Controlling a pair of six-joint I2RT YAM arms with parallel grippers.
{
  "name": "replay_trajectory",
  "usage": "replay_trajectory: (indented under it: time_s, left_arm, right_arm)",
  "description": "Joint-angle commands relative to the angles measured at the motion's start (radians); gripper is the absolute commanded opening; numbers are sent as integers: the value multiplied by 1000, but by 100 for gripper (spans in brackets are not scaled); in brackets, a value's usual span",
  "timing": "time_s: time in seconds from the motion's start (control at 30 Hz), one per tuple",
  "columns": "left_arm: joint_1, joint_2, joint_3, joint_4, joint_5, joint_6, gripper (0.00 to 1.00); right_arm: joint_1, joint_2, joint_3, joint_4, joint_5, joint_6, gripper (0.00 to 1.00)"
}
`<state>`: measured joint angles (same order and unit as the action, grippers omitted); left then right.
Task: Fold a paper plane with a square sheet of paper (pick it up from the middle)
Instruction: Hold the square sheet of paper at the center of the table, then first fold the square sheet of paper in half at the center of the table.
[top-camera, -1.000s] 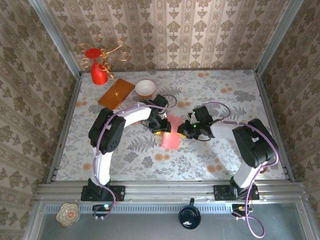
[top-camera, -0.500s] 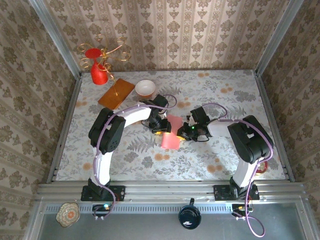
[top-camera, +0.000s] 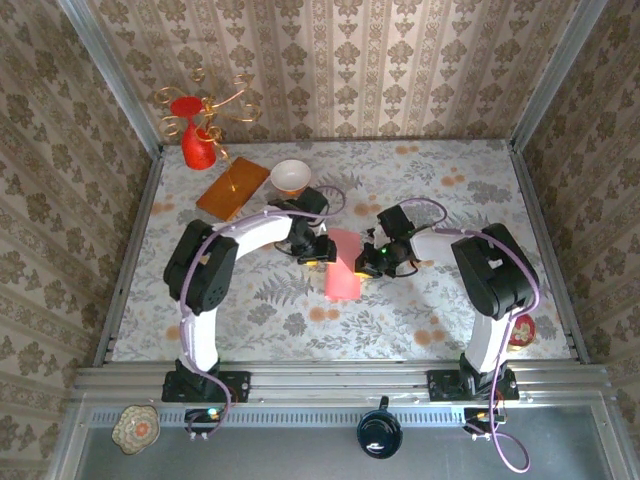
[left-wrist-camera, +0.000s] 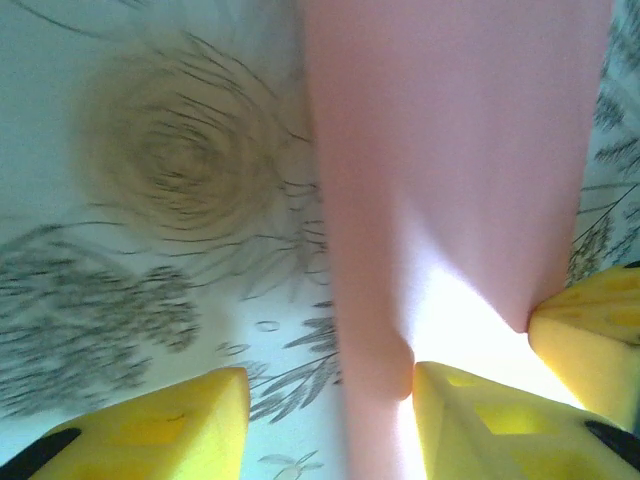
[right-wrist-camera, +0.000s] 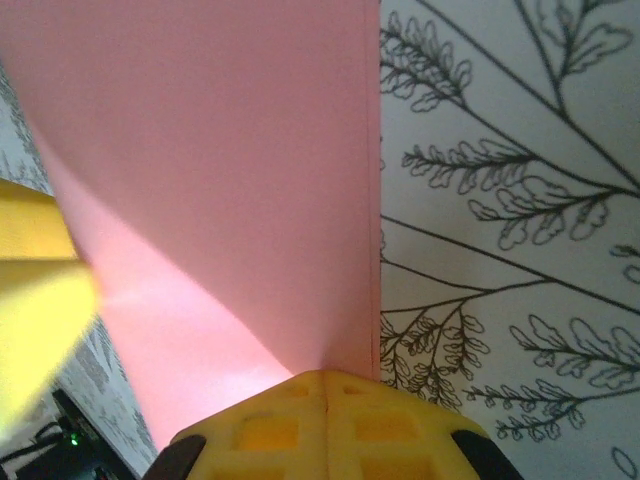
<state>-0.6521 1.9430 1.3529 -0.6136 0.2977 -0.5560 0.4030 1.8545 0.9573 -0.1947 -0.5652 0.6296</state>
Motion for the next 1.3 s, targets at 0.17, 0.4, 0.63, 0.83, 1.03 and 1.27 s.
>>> replay_trajectory:
  time_s: [0.17,0.4,0.63,0.83,1.03,1.27]
  left_arm:
    - [-4,-94,36,12,108,3,41]
    - [-71,5,54,62,219,-47,24]
    - [-72,71,63,32,239,-27,18]
    - [-64,92,53,22,227,4,18]
    - [-29,93,-3,32,209,80,17]
    - [51,92,-103,68,200,197,17]
  right_arm:
    - [2,112,6,-210,100,-104,6]
    - [2,123,2,-215,106,-96,6]
    - [2,138,-12,-200,103,-85,6]
    - [2,146,-24,-193,112,-76,6]
    - [2,165,-30,-205,138,-67,6]
    - [1,189,-46,-223,175,-61,6]
